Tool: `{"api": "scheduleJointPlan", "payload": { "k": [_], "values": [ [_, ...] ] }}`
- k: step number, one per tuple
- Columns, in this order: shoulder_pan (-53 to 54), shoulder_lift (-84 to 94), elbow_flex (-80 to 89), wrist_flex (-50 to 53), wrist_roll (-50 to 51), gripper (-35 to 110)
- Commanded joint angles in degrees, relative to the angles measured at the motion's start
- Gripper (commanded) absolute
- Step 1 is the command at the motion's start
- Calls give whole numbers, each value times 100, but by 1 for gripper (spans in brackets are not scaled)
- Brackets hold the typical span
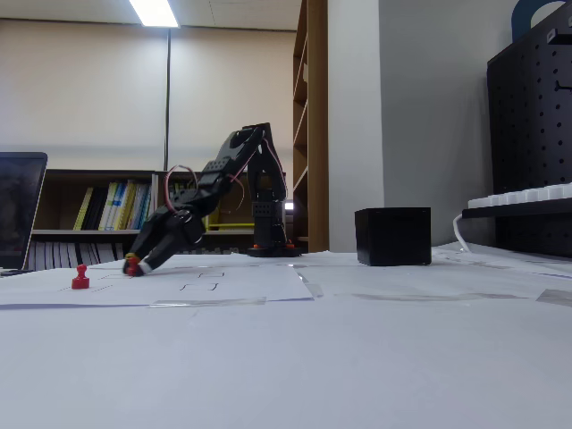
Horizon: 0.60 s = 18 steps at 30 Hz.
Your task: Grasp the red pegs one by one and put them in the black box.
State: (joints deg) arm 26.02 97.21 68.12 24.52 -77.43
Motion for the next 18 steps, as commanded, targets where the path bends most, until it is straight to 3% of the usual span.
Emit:
{"api": "scheduleJointPlan", "payload": {
  "k": [1, 4, 7, 10, 18],
  "values": [
    [-633, -949, 1600, 3410, -35, 0],
    [-1714, -923, 3234, 6021, -721, 0],
    [-2962, -580, 5019, 7884, -1661, 0],
    [-4034, -571, 5607, 7875, -2619, 0],
    [-6038, -220, 5871, 7866, -3094, 0]
  ]
}}
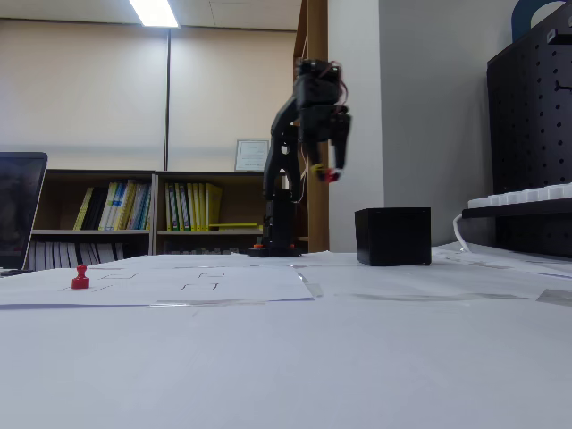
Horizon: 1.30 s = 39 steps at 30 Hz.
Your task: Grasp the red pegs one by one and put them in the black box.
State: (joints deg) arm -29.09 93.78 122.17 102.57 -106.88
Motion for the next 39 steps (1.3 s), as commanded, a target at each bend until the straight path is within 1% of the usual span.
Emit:
{"api": "scheduleJointPlan", "payload": {
  "k": [1, 6, 10, 16, 19, 21, 22, 25, 31, 35, 37, 39],
  "values": [
    [-642, 229, 466, 62, -220, 0],
    [-1090, 791, 422, 18, -343, 0],
    [-1397, 1248, 299, -352, -492, 0],
    [-1714, 1740, 360, -229, -439, 3],
    [-1767, 1749, 378, -88, -431, 8],
    [-1793, 1696, 466, 44, -448, 18],
    [-1802, 1644, 492, 62, -457, 21],
    [-1767, 1441, 677, 62, -483, 24],
    [-1362, 448, 1354, 53, -431, 23],
    [-686, -457, 1389, -132, -404, 23],
    [-70, -958, 914, -475, -202, 23],
    [773, -1538, -272, -1151, 352, 23]
  ]
}}
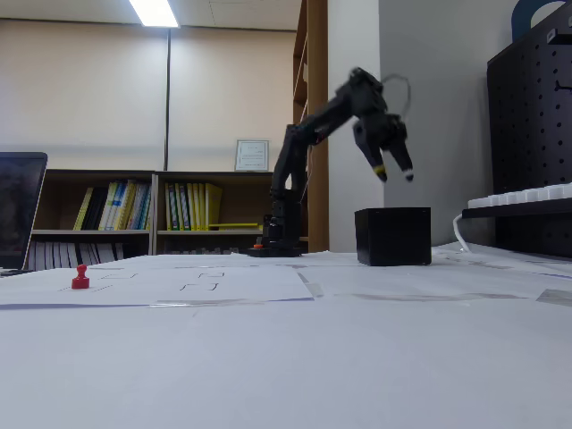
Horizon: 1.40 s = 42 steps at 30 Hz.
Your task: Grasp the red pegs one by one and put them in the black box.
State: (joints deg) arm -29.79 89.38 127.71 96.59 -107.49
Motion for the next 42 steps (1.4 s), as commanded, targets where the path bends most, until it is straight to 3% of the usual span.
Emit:
{"api": "scheduleJointPlan", "payload": {
  "k": [1, 5, 11, 14, 24, 30, 42],
  "values": [
    [1406, -1406, -1714, -1037, 844, 22],
    [2971, -1934, -3964, -2716, 1934, 22],
    [4509, -1556, -5810, -5467, 3059, 22],
    [4939, -1028, -6451, -7286, 3155, 22],
    [5563, 1125, -6504, -10696, 2531, 22],
    [5766, 2065, -6205, -11786, 2206, 22],
    [5871, 3103, -5256, -12331, 1600, 22]
  ]
}}
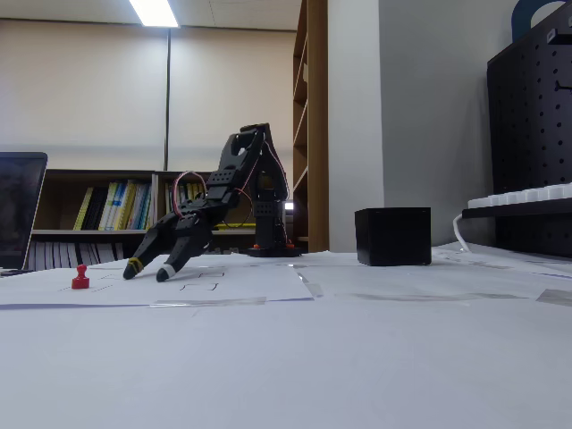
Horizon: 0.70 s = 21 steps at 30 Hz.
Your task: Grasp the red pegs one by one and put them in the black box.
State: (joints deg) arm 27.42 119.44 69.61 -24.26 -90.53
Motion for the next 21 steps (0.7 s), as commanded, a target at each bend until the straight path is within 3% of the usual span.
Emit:
{"api": "scheduleJointPlan", "payload": {
  "k": [1, 15, 21],
  "values": [
    [158, 149, 633, -255, -132, 22],
    [237, 1020, 1758, -193, -264, 22],
    [167, 1327, 2479, 334, -316, 22]
  ]
}}
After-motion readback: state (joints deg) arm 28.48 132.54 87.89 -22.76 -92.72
